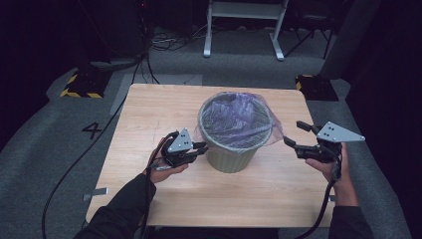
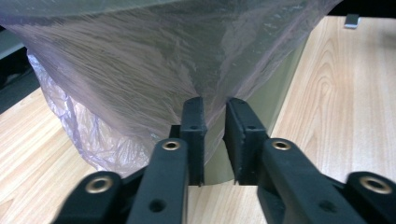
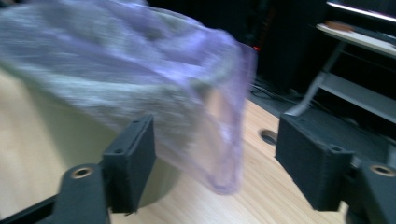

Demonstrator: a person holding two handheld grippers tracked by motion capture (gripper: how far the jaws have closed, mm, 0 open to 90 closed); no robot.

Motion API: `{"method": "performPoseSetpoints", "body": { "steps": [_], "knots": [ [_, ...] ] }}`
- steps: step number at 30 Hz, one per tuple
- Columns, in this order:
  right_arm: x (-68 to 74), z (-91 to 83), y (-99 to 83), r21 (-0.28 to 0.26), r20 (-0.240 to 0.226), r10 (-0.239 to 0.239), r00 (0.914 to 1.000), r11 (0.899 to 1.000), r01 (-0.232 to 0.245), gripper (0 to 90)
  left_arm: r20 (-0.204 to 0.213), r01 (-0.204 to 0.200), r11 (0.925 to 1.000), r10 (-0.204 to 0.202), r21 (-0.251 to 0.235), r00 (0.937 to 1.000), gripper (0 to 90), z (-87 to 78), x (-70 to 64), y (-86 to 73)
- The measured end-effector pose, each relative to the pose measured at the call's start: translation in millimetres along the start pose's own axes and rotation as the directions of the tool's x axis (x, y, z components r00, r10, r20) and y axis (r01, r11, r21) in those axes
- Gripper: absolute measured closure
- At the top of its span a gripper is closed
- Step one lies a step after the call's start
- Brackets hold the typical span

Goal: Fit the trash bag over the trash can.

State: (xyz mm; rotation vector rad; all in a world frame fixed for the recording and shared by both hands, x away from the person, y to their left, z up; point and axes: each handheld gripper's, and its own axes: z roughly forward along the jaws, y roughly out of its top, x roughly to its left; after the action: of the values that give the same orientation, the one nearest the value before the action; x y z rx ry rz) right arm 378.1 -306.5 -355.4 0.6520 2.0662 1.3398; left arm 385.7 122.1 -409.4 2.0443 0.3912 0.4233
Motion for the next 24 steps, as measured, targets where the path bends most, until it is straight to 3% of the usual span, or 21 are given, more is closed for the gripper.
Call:
{"method": "performPoseSetpoints", "body": {
  "steps": [4, 6, 7, 9, 14, 20, 22, 24],
  "knots": [
    [16.4, 5.8, 2.8, 0.015, -0.043, -0.062, 0.9972, 0.998, 0.062, 24.3, 0.009, -0.009, 0.9999, 0.009, -0.007, 0.9999, 89.7, -0.8, 1.9, -0.5],
    [22.5, 10.3, 4.1, 0.044, -0.024, -0.087, 0.9959, 0.995, 0.088, 26.0, 0.011, -0.019, 0.9998, 0.019, 0.007, 0.9998, 89.9, -0.2, 2.7, -1.4],
    [24.7, 12.6, 4.5, 0.055, -0.014, -0.093, 0.9956, 0.994, 0.093, 32.5, 0.011, -0.013, 0.9999, 0.013, 0.006, 0.9999, 90.0, 0.3, 3.4, -2.3],
    [26.9, 15.8, 3.6, 0.059, -0.013, -0.100, 0.9949, 0.993, 0.101, 54.1, 0.015, -0.001, 1.0000, 0.001, 0.004, 0.9999, 89.9, 0.2, 5.2, -3.5],
    [30.6, 22.3, -6.5, 0.063, -0.047, -0.099, 0.9940, 0.993, 0.101, 87.6, 0.017, -0.005, 0.9999, 0.005, 0.014, 0.9998, 90.0, 0.0, 8.2, -6.9],
    [36.2, 26.3, -18.9, 0.076, -0.069, -0.085, 0.9940, 0.993, 0.090, 90.0, 0.005, -0.002, 0.9989, 0.002, 0.046, 1.0000, 90.0, 1.9, 12.4, -16.4],
    [36.4, 27.0, -23.4, 0.074, -0.072, -0.077, 0.9944, 0.994, 0.082, 90.0, 0.015, 0.022, 0.9980, -0.023, 0.060, 0.9996, 90.0, 4.4, 16.4, -23.6],
    [35.5, 28.5, -29.9, 0.074, -0.081, -0.058, 0.9950, 0.995, 0.064, 90.0, 0.009, 0.023, 0.9968, -0.024, 0.077, 0.9997, 90.0, 6.1, 17.5, -28.6]
  ]
}}
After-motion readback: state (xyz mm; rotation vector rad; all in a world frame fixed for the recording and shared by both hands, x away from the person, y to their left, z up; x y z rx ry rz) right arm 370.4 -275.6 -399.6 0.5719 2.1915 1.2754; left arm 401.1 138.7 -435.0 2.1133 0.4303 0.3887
